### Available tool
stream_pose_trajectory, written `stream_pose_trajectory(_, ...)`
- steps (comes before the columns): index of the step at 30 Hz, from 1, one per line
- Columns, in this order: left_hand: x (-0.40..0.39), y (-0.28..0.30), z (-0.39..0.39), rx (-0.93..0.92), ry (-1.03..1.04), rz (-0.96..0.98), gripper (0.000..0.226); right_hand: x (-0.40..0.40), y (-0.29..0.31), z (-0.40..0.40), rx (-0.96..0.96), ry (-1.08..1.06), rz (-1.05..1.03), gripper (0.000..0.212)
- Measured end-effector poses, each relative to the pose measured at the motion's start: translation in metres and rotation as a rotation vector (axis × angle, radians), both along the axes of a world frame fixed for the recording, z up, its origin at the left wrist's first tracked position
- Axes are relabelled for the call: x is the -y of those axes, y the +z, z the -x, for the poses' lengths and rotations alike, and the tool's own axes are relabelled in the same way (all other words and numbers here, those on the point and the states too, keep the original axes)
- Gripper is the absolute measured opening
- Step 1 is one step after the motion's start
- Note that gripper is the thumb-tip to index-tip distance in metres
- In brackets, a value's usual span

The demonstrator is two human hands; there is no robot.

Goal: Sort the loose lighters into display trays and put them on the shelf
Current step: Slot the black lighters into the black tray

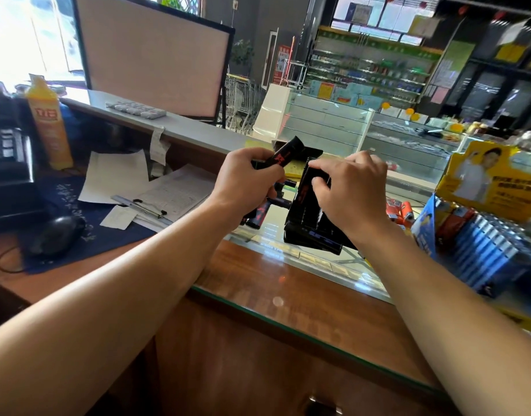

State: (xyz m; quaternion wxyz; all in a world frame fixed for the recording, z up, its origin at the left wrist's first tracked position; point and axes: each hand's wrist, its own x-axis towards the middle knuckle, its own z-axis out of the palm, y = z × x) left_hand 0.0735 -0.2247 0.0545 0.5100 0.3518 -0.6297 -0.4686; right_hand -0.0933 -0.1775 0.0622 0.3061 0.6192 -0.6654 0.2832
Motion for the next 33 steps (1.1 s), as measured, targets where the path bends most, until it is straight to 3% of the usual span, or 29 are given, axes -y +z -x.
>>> stream_pose_trajectory(8, -0.004, 0.002, 0.0, 0.029, -0.026, 0.064, 0.02, -0.005, 0.002, 0.002, -0.032, -0.047, -0.21, 0.046)
stream_pose_trajectory(14, -0.007, 0.002, 0.003, 0.073, -0.051, 0.135, 0.016, -0.014, 0.01, -0.002, 0.2, 0.229, -0.004, 0.047)
stream_pose_trajectory(17, -0.01, 0.002, 0.003, 0.066, -0.098, 0.156, 0.014, -0.017, 0.011, -0.006, 0.292, 0.348, 0.048, 0.034)
stream_pose_trajectory(22, -0.01, 0.0, 0.004, 0.058, -0.108, 0.156, 0.012, -0.021, 0.014, -0.004, 0.464, 0.429, 0.083, 0.02)
stream_pose_trajectory(33, -0.009, -0.001, 0.004, 0.027, -0.113, 0.165, 0.008, -0.026, 0.011, -0.005, 0.558, 0.458, 0.256, 0.022)
